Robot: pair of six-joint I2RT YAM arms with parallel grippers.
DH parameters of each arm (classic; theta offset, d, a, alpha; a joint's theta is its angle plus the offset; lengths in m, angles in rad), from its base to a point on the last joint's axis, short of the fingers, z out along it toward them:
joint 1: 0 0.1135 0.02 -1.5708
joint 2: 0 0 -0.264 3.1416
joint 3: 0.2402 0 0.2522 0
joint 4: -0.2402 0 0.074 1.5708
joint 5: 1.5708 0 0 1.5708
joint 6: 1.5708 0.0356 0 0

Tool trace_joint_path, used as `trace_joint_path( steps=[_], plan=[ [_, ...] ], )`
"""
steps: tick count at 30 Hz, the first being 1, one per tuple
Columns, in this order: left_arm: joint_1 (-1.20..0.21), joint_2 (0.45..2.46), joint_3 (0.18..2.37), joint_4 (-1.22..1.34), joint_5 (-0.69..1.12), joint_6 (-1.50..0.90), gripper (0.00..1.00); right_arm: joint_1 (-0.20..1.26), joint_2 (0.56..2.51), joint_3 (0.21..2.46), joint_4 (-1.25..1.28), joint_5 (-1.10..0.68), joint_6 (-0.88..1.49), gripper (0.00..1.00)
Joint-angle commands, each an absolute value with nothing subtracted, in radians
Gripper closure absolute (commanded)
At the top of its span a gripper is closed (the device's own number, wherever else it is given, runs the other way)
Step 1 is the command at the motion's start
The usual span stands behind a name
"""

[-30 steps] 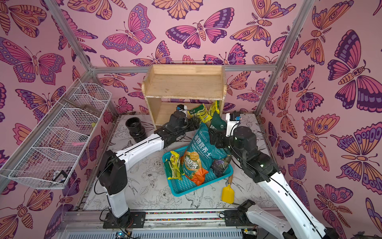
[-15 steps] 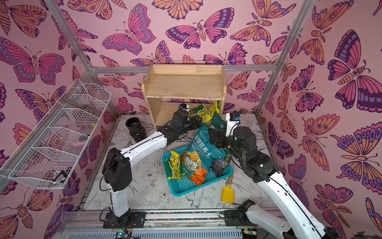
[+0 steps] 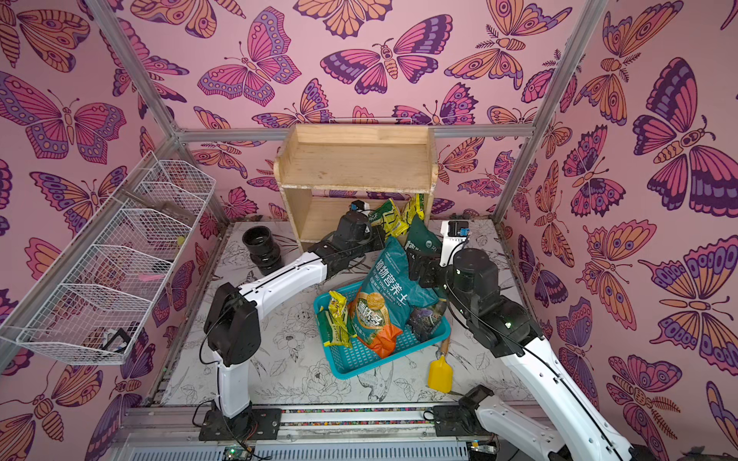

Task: Take down the fertilizer bag from the shelf
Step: Pick up the fertilizer bag from the shelf.

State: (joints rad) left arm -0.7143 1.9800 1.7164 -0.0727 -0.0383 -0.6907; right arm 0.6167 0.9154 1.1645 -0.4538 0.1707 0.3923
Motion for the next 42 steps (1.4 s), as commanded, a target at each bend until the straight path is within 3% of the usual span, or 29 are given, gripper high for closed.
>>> trace_joint_path(
  steps=[1, 14, 21, 28, 42],
  plan=[
    [-0.711, 1.919, 1.690, -0.089, -0.053, -0.658, 1.00, 0.611, 0.946, 1.157, -0.460, 0.161, 0.387, 0.15],
    [-0.667, 1.586, 1.416, -0.077, -0.044, -0.577, 1.00, 0.611, 1.090, 1.220, -0.422, 0.020, 0.446, 0.13],
    [-0.661, 1.454, 1.284, -0.012, -0.064, -0.665, 1.00, 0.611, 1.183, 1.207, -0.214, -0.127, 0.602, 0.12],
    [-0.660, 1.397, 1.205, 0.030, -0.089, -0.707, 1.00, 0.626, 1.283, 1.221, -0.047, -0.198, 0.783, 0.09],
    [-0.663, 1.388, 1.192, 0.066, -0.063, -0.740, 1.00, 0.657, 1.464, 1.241, 0.064, -0.192, 0.874, 0.10]
  ],
)
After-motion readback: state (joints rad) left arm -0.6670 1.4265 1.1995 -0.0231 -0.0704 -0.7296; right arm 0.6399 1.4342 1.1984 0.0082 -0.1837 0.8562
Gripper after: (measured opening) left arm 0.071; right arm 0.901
